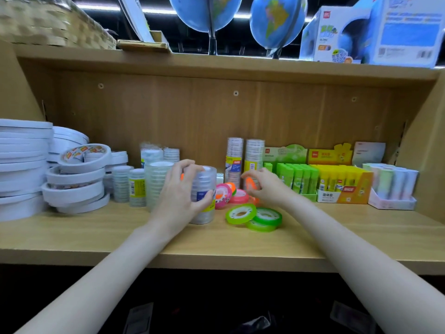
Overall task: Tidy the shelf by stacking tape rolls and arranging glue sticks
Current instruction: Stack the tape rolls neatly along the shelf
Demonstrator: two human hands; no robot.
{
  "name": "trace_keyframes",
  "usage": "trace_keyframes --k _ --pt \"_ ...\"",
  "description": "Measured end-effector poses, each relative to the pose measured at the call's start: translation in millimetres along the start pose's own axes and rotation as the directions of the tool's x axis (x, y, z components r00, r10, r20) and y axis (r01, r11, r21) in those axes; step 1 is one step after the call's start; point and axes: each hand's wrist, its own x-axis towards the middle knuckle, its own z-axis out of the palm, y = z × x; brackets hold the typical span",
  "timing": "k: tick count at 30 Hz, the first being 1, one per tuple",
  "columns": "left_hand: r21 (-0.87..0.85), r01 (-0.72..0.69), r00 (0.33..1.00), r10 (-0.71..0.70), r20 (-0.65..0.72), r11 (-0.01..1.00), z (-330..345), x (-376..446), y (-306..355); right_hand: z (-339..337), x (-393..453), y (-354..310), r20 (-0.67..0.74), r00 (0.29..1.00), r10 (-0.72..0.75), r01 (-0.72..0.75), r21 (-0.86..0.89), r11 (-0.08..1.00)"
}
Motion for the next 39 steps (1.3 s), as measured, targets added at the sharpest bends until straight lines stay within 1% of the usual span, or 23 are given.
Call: trace_keyframes --k 2,4,5,6,8,10,12,14,15,19,22,25,26,27,28,29,30,31,32,33,35,37,39 --pt "0.000 -0.016 1.000 0.016 -0.005 1.000 0.2 -0.2 -1.4 -2.8 11.1 5.4 -0.100 0.994 0.053 -0.054 -0.010 0.998" --pt "-0.006 -0.019 1.000 0.019 0.000 1.000 0.3 0.0 -1.2 -18.5 13.5 8.1 -0.229 0.962 0.148 -0.128 0.100 0.987" --pt "-0.007 -0.016 1.000 0.016 0.001 1.000 0.3 0.2 -1.0 -25.8 9.5 6.1 -0.278 0.953 0.120 -0.090 0.116 0.989" --pt "-0.007 -0.010 1.000 0.010 0.002 1.000 0.5 0.2 -0.7 -31.4 1.7 1.3 -0.304 0.952 0.032 -0.005 0.090 0.996" --pt "-0.007 -0.001 1.000 0.001 0.003 1.000 0.9 0.4 0.3 -33.3 -23.5 -11.1 -0.230 0.955 -0.186 0.199 0.036 0.979" --pt "-0.005 0.010 1.000 -0.010 0.006 1.000 0.6 0.1 0.8 -23.3 -51.2 -20.1 -0.055 0.958 -0.283 0.286 0.051 0.957" --pt "-0.001 0.020 1.000 -0.020 0.016 1.000 0.2 -0.5 2.2 -16.4 -65.9 -19.0 0.056 0.968 -0.244 0.231 0.168 0.958" --pt "0.009 0.020 1.000 -0.020 0.014 1.000 0.2 -1.0 2.9 -12.1 -68.5 -16.0 0.075 0.981 -0.179 0.151 0.284 0.947" --pt "0.012 0.021 1.000 -0.022 0.013 1.000 0.6 -1.2 3.1 -8.5 -68.6 -16.3 0.066 0.986 -0.153 0.129 0.278 0.952" --pt "0.020 0.025 1.000 -0.025 0.007 0.999 1.4 -0.5 2.9 9.4 -58.1 -26.3 0.060 0.996 -0.071 0.064 0.106 0.992" --pt "0.009 0.028 1.000 -0.028 0.011 1.000 1.1 -1.0 3.5 14.1 -46.1 -28.6 -0.065 0.997 -0.048 0.058 0.160 0.985" --pt "-0.005 0.029 1.000 -0.029 0.012 1.000 -0.3 -1.6 5.8 1.8 -42.6 -23.5 -0.207 0.972 0.115 -0.022 0.404 0.914" --pt "-0.008 0.026 1.000 -0.026 0.013 1.000 -0.7 -1.6 6.2 -4.1 -45.2 -19.1 -0.232 0.963 0.138 -0.018 0.455 0.890" --pt "-0.010 0.024 1.000 -0.024 0.014 1.000 -1.1 -1.6 6.2 -9.7 -50.1 -14.2 -0.215 0.969 0.119 -0.008 0.455 0.890" --pt "-0.012 0.022 1.000 -0.022 0.015 1.000 -1.1 -1.4 5.9 -13.5 -56.1 -10.8 -0.140 0.988 0.059 0.005 0.419 0.908" --pt "-0.015 0.021 1.000 -0.021 0.015 1.000 -1.0 -1.5 5.2 -14.7 -62.3 -8.0 -0.022 1.000 -0.016 0.023 0.360 0.932" --pt "-0.019 0.020 1.000 -0.020 0.014 1.000 -0.6 -1.5 4.6 -13.6 -67.7 -4.4 0.090 0.993 -0.074 0.042 0.315 0.948" --pt "-0.023 0.018 1.000 -0.017 0.011 1.000 -0.1 -1.5 3.9 -13.3 -71.4 -0.6 0.141 0.985 -0.102 0.055 0.301 0.952" --pt "-0.024 0.016 1.000 -0.016 0.006 1.000 0.2 -1.1 3.9 -16.1 -70.6 2.5 0.122 0.987 -0.102 0.058 0.321 0.945" --pt "-0.022 0.015 1.000 -0.015 0.005 1.000 0.3 -1.2 3.7 -20.2 -67.1 3.5 0.051 0.995 -0.083 0.059 0.360 0.931" --pt "-0.015 0.014 1.000 -0.014 0.004 1.000 1.0 -1.1 3.8 -29.4 -52.2 1.8 -0.064 0.995 -0.079 0.096 0.328 0.940" --pt "-0.012 0.015 1.000 -0.015 0.004 1.000 0.8 -1.0 4.5 -32.5 -30.9 -7.9 -0.001 0.987 -0.161 0.157 0.205 0.966" --pt "-0.009 0.012 1.000 -0.012 0.003 1.000 0.7 -1.4 4.2 -24.6 -5.9 -18.7 0.155 0.964 -0.214 0.208 0.059 0.976"
